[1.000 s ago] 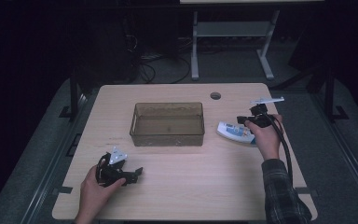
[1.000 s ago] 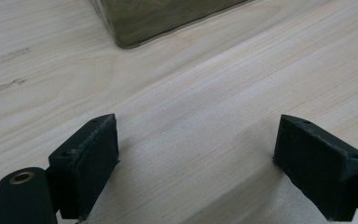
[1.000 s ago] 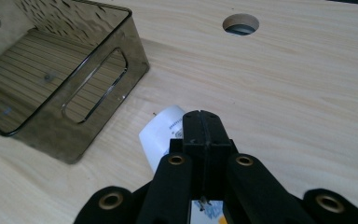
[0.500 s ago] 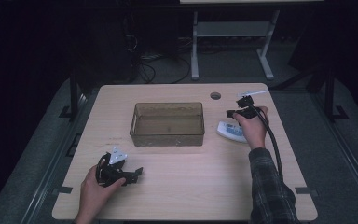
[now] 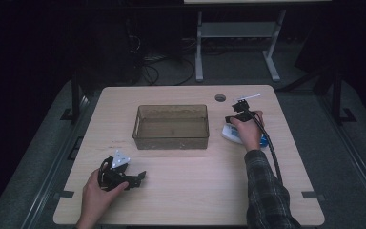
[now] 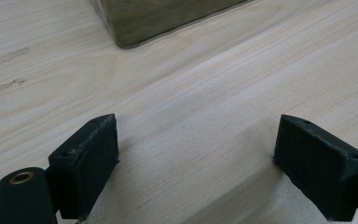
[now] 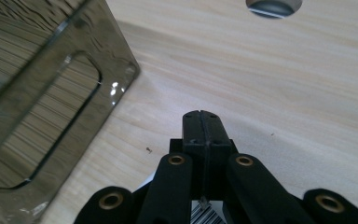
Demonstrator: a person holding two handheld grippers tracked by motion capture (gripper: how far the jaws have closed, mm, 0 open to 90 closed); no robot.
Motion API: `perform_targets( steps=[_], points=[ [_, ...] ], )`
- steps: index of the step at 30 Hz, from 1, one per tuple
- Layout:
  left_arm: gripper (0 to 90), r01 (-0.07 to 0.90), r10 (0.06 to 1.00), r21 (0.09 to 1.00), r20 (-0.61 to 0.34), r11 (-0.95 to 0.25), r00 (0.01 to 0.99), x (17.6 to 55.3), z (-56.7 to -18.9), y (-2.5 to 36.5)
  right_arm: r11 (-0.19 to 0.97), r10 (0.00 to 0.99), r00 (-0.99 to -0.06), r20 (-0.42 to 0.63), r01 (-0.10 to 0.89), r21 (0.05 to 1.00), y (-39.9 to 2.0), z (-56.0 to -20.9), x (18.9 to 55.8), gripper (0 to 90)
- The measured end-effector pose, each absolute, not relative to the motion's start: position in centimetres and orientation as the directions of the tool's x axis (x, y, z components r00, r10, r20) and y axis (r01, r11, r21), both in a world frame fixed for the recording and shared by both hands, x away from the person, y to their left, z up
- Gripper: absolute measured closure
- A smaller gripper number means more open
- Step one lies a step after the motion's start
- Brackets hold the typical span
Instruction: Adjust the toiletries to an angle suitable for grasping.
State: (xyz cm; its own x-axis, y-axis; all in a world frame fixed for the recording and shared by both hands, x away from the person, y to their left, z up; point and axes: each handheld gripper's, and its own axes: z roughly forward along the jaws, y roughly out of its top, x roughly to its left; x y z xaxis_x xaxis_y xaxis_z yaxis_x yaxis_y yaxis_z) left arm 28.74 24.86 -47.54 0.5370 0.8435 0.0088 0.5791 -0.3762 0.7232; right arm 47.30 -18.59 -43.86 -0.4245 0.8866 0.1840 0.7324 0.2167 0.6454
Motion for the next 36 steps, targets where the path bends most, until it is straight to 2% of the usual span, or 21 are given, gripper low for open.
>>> perform_targets(
  steps=[11, 24, 36],
  points=[
    [12.4, 0.578, 0.843, 0.723, 0.009, -0.377, 0.538, 28.7, -47.5, 24.9, 0.220, 0.894, -0.408, 0.185, 0.759, 0.613, -18.8, -44.8, 47.5, 89.9],
    [12.5, 0.578, 0.843, 0.723, 0.009, -0.377, 0.538, 28.7, -47.5, 24.9, 0.282, 0.864, -0.472, 0.175, 0.742, 0.608, -17.8, -44.5, 46.7, 89.9],
    [12.5, 0.579, 0.843, 0.723, 0.009, -0.377, 0.538, 28.7, -47.5, 24.9, 0.285, 0.855, -0.481, 0.193, 0.748, 0.599, -18.1, -44.9, 45.3, 89.9]
  ],
)
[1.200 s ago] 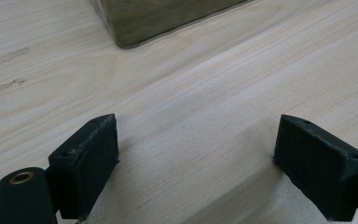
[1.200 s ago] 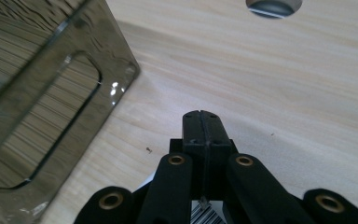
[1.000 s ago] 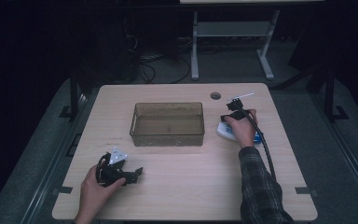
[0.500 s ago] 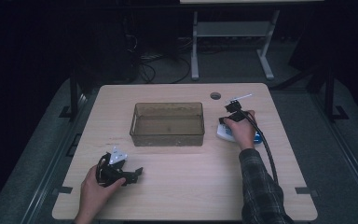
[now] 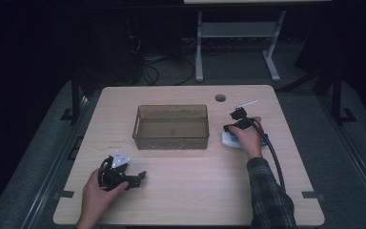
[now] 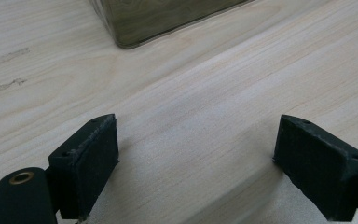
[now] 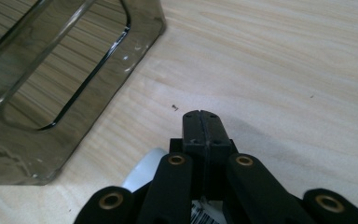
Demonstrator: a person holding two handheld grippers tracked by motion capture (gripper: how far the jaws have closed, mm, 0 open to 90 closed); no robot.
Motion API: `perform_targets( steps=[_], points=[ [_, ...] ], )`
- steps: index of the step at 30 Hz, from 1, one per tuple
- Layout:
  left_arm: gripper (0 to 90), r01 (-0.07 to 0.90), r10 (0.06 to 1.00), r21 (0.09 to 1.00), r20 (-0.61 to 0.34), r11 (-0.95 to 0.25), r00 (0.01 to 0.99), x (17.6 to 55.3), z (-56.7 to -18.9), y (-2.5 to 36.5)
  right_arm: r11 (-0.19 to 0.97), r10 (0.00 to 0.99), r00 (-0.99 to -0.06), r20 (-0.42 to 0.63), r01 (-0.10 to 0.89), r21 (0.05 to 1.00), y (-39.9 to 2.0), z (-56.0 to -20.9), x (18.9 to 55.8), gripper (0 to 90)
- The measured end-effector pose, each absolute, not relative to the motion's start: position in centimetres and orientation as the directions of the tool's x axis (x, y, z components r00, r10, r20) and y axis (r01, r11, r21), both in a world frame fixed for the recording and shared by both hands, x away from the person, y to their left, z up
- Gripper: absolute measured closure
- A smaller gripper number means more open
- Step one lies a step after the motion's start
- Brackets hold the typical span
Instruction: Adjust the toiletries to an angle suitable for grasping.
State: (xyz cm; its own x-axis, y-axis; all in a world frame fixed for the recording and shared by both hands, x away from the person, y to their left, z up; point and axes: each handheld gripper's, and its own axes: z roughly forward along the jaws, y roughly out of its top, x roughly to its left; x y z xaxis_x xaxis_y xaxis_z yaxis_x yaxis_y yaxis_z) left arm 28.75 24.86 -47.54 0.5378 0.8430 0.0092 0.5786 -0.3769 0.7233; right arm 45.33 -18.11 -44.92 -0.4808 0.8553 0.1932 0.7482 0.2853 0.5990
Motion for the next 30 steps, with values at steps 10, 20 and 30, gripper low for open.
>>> perform_targets(
  steps=[10, 20, 30],
  points=[
    [12.5, 0.578, 0.843, 0.723, 0.009, -0.377, 0.538, 28.7, -47.5, 24.9, 0.320, 0.837, -0.515, 0.188, 0.738, 0.595, -17.6, -44.9, 43.8, 90.0],
    [12.5, 0.579, 0.843, 0.723, 0.009, -0.376, 0.537, 28.7, -47.5, 24.9, 0.346, 0.821, -0.541, 0.185, 0.727, 0.592, -17.3, -44.6, 42.2, 90.0],
    [12.5, 0.579, 0.843, 0.723, 0.009, -0.377, 0.538, 28.7, -47.5, 24.9, 0.357, 0.803, -0.566, 0.187, 0.708, 0.609, -17.3, -44.3, 40.3, 90.0]
  ],
)
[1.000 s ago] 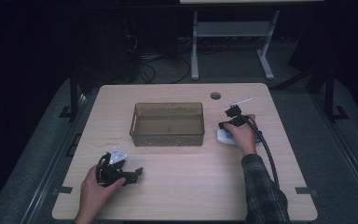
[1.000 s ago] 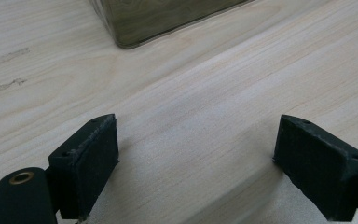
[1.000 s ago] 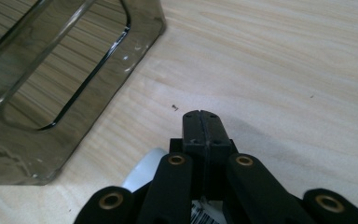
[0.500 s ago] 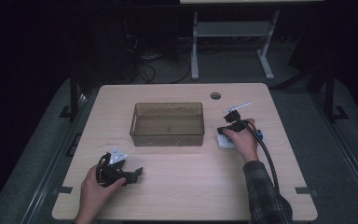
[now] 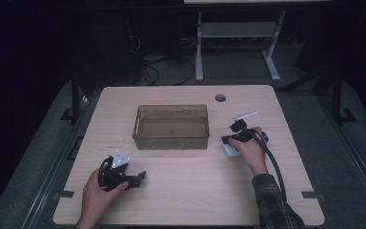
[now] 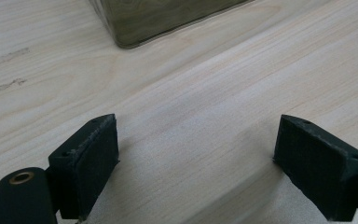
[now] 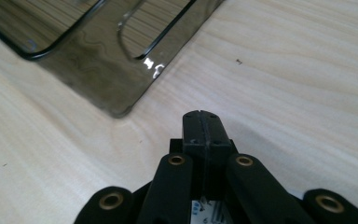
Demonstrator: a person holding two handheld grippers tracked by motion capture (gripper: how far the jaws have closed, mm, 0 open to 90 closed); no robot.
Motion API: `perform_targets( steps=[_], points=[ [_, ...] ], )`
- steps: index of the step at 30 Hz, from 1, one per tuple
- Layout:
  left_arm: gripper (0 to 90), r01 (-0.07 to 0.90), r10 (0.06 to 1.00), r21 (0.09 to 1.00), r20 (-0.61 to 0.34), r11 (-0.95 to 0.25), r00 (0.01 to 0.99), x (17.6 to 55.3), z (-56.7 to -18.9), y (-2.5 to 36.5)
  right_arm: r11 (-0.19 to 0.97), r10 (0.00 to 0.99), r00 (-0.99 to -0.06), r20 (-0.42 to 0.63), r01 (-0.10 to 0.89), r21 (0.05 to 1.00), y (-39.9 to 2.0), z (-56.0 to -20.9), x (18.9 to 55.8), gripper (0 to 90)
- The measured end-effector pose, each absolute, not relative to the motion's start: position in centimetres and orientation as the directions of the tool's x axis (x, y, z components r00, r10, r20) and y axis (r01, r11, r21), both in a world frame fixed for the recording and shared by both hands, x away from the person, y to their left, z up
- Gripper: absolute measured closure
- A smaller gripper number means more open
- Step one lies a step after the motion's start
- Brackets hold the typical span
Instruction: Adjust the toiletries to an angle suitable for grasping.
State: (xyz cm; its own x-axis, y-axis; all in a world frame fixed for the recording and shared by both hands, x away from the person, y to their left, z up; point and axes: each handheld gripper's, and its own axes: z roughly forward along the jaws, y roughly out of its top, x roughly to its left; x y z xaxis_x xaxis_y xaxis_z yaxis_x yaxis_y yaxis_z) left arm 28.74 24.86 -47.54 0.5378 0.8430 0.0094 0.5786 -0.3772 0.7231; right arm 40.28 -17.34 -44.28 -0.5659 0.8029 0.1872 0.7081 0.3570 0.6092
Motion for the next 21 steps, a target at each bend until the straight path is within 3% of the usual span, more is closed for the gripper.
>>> perform_targets(
  steps=[21],
  points=[
    [12.5, 0.576, 0.843, 0.725, 0.011, -0.378, 0.538, 28.8, -47.6, 24.9, 0.383, 0.789, -0.588, 0.178, 0.696, 0.607, -18.0, -44.3, 36.8, 90.0]
  ],
)
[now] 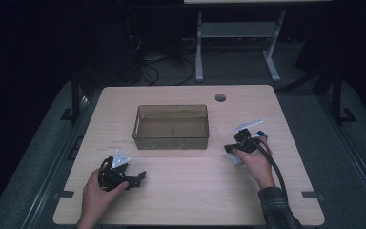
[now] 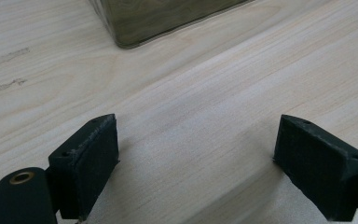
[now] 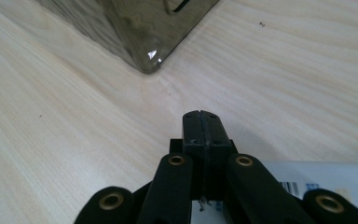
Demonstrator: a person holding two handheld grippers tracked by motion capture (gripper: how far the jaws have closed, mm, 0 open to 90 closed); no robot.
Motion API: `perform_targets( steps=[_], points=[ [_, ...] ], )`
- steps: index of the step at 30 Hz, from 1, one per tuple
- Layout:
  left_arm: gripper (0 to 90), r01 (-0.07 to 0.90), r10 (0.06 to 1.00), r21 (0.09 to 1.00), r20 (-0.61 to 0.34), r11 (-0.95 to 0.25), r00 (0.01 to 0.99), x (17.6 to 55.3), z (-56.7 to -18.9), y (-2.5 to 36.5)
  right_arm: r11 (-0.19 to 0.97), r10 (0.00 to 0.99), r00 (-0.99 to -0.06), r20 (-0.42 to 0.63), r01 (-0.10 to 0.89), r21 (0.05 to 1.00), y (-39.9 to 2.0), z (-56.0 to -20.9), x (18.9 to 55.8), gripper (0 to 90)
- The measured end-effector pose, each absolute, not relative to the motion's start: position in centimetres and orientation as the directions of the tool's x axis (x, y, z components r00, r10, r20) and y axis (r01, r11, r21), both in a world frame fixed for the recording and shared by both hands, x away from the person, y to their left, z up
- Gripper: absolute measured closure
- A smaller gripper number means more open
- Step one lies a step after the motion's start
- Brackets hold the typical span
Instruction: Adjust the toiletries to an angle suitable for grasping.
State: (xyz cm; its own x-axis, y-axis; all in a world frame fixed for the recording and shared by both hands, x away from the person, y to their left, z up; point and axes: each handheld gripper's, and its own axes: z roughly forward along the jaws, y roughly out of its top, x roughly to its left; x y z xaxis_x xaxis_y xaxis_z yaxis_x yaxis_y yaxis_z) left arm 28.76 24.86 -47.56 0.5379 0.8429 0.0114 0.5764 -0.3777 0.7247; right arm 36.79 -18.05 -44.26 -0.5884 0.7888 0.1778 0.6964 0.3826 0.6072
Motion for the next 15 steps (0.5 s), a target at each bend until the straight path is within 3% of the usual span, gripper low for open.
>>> perform_targets(
  steps=[15],
  points=[
    [12.5, 0.576, 0.843, 0.725, 0.012, -0.378, 0.539, 28.8, -47.6, 24.9, 0.375, 0.790, -0.586, 0.181, 0.696, 0.612, -18.9, -44.8, 34.1, 90.0]
  ],
)
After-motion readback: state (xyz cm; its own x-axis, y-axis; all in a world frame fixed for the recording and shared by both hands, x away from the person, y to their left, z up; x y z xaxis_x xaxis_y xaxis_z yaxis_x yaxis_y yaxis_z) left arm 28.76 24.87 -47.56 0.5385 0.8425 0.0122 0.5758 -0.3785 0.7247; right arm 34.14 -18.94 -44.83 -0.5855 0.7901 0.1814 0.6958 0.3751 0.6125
